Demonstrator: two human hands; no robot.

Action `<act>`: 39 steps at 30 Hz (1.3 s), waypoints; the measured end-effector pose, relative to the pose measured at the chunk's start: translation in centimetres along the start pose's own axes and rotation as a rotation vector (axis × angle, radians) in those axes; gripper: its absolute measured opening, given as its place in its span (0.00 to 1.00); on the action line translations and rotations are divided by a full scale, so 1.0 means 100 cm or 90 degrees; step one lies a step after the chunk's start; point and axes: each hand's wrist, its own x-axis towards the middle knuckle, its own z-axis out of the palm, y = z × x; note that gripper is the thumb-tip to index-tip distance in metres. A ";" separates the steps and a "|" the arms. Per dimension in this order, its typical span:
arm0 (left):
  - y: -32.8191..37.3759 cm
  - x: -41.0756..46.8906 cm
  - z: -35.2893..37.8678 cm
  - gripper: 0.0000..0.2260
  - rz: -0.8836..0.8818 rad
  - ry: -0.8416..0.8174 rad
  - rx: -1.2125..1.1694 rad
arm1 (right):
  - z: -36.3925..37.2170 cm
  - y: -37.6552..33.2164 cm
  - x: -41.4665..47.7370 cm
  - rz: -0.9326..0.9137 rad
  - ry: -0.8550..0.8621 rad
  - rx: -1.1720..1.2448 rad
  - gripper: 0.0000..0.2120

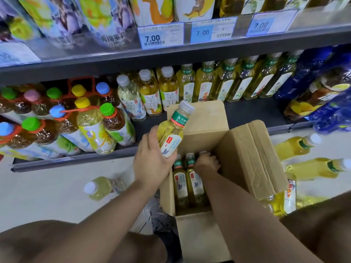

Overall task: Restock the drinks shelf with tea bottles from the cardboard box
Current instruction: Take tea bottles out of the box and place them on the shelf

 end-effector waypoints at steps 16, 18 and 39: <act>0.003 0.006 -0.005 0.39 0.027 -0.007 0.046 | -0.056 0.007 -0.027 -0.070 0.033 0.123 0.16; 0.010 0.002 -0.013 0.37 -0.004 -0.020 0.027 | -0.075 0.009 -0.050 -0.120 0.048 0.120 0.17; 0.223 -0.025 -0.233 0.40 0.115 0.151 -0.323 | -0.434 0.032 -0.332 -0.608 0.358 0.322 0.16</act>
